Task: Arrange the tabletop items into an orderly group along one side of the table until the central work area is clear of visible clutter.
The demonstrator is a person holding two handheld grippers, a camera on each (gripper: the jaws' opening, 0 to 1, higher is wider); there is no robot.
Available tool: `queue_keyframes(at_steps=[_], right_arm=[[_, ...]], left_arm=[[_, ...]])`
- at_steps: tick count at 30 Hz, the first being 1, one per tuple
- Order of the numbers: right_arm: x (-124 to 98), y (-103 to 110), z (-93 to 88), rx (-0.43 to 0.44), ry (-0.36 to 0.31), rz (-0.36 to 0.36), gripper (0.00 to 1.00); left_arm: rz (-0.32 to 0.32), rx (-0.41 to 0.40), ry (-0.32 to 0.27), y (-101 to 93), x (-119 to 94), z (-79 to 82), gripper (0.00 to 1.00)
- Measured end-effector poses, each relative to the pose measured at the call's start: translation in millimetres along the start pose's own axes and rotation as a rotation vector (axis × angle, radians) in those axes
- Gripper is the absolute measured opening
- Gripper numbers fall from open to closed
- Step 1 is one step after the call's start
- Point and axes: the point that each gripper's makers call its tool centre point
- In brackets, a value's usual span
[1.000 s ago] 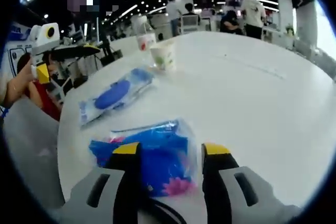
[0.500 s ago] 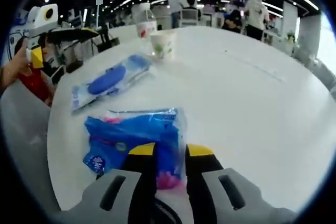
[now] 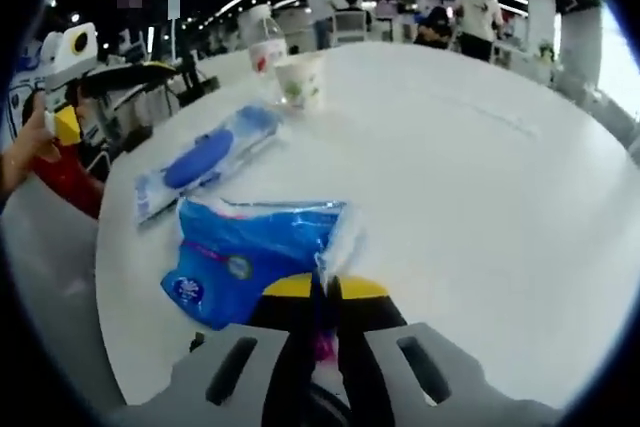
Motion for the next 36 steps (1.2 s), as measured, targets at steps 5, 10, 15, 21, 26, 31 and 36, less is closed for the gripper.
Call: queue_keyframes(at_steps=[5,10,15,21,26,31,36], right_arm=[[-6,4,8.6,0.031,-0.063,0.021,0.03],[-13,8,20.4,0.029,-0.097,0.033,0.02],[-23,10,29.6,0.039,-0.130,0.040,0.02],[-38,12,44.8,0.054,-0.172,0.052,0.02],[-52,10,59.4,0.051,-0.205,0.047,0.01],[-67,1,71.2,0.045,-0.207,0.024,0.02],[-79,-10,77.0,0.052,-0.214,-0.003,0.02]], left_arm=[[0.023,-0.012,-0.018,8.2,-4,2.9,0.99],[0.031,-0.022,-0.012,11.6,-5,0.7,0.99],[0.035,-0.023,-0.006,13.4,-4,-0.3,0.99],[0.033,-0.021,-0.003,14.8,-4,-0.7,0.99],[0.031,-0.016,0.007,14.5,-4,-2.4,0.99],[0.029,-0.022,0.007,13.6,-4,-2.8,0.99],[0.028,-0.023,0.016,12.1,-3,-5.0,0.99]])
Point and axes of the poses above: the point that each gripper's makers call its tool centre point, and the gripper's own axes: x roughly forward along the fingers, y roughly to its left, z roughly out of its top, and after that the axes turned 1 degree about y, right-handed
